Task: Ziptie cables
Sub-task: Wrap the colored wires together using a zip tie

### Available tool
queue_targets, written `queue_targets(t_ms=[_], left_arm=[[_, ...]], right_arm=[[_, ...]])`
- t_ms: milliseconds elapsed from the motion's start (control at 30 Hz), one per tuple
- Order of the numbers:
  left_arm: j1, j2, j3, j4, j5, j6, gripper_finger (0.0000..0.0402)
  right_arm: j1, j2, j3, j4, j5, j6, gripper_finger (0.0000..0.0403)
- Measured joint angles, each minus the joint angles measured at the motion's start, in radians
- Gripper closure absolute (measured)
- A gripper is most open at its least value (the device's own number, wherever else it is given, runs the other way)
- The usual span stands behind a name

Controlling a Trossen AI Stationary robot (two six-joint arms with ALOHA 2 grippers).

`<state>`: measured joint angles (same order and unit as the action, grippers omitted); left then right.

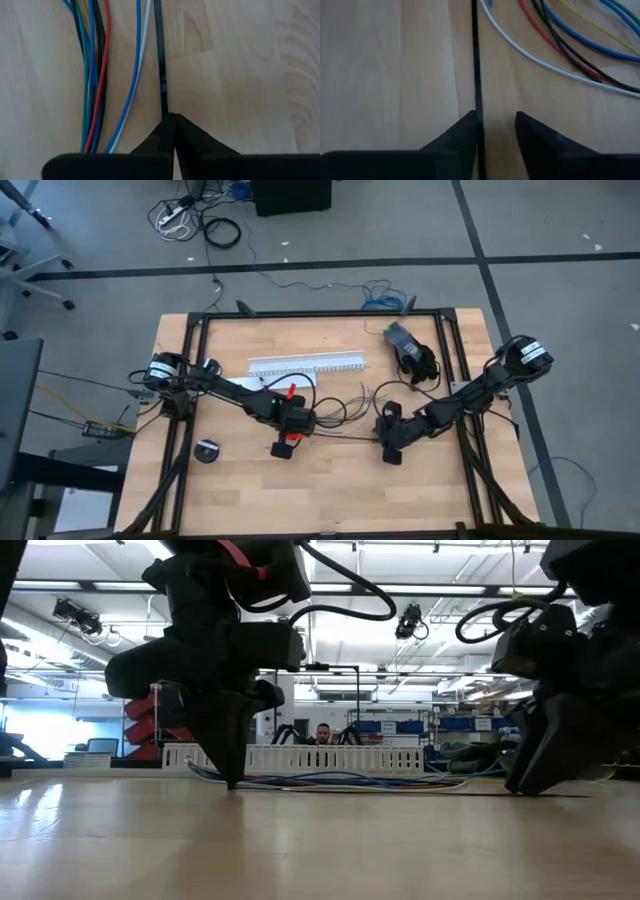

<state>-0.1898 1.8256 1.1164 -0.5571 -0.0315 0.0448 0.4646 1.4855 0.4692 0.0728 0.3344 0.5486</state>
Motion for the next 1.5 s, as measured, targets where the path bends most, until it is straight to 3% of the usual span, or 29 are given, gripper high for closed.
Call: queue_targets(t_ms=[400,700,967,1200,1500], left_arm=[[0.0,0.0,0.0,0.005,0.011,0.0,0.0402],[0.0,0.0,0.0,0.007,0.012,-0.003,0.0402],[0.0,-0.001,0.0,0.02,0.096,-0.004,0.0402],[0.001,-0.001,0.0,-0.006,-0.036,-0.003,0.0402],[0.002,-0.001,0.0,-0.014,0.026,0.014,0.0402]], right_arm=[[0.05,0.0,-0.045,0.062,0.037,0.088,0.0399],[0.045,0.001,-0.048,0.104,0.028,0.096,0.0402],[0.057,0.004,-0.049,0.175,-0.032,0.103,0.0402],[0.093,0.004,-0.049,0.187,-0.053,0.127,0.0403],[0.123,0.004,-0.047,0.187,-0.069,0.141,0.0403]])
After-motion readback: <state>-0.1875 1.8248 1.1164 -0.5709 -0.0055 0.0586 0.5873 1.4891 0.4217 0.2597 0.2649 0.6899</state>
